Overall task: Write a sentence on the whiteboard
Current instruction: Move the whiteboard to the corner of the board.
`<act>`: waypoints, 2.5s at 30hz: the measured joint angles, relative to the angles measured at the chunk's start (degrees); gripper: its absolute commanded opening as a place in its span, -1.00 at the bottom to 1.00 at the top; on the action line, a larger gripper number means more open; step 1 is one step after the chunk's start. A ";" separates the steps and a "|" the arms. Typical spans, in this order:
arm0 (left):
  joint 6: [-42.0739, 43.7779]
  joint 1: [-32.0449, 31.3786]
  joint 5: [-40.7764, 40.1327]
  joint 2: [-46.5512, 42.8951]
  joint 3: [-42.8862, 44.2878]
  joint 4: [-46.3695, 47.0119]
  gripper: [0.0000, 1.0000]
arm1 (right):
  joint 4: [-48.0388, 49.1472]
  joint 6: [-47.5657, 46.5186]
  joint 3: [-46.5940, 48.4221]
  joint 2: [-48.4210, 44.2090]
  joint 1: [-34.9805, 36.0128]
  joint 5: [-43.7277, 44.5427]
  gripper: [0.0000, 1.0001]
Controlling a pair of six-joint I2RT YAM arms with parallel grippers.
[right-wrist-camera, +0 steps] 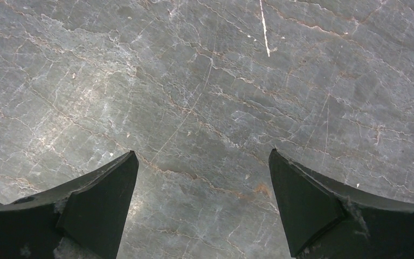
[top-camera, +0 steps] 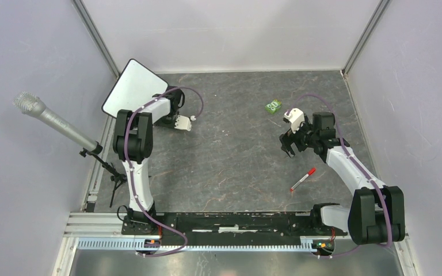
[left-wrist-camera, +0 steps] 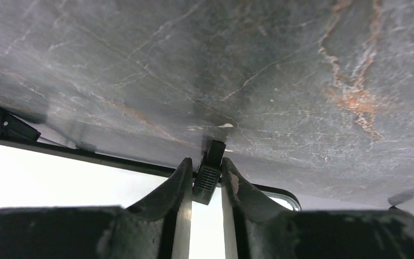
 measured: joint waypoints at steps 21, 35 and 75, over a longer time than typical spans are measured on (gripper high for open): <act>2.67 -15.69 -5.57 -5.64 -11.30 -0.52 -0.95 | -3.02 0.59 0.15 -2.43 -12.59 -8.15 0.95; -4.15 -39.52 -2.75 -13.99 -18.01 -6.97 -0.95 | -10.14 -0.72 3.69 -7.28 -17.31 -10.64 0.95; -31.01 -85.96 2.56 -7.78 -8.41 -22.32 -0.22 | -26.10 -9.27 6.27 -12.55 -18.88 -9.03 0.95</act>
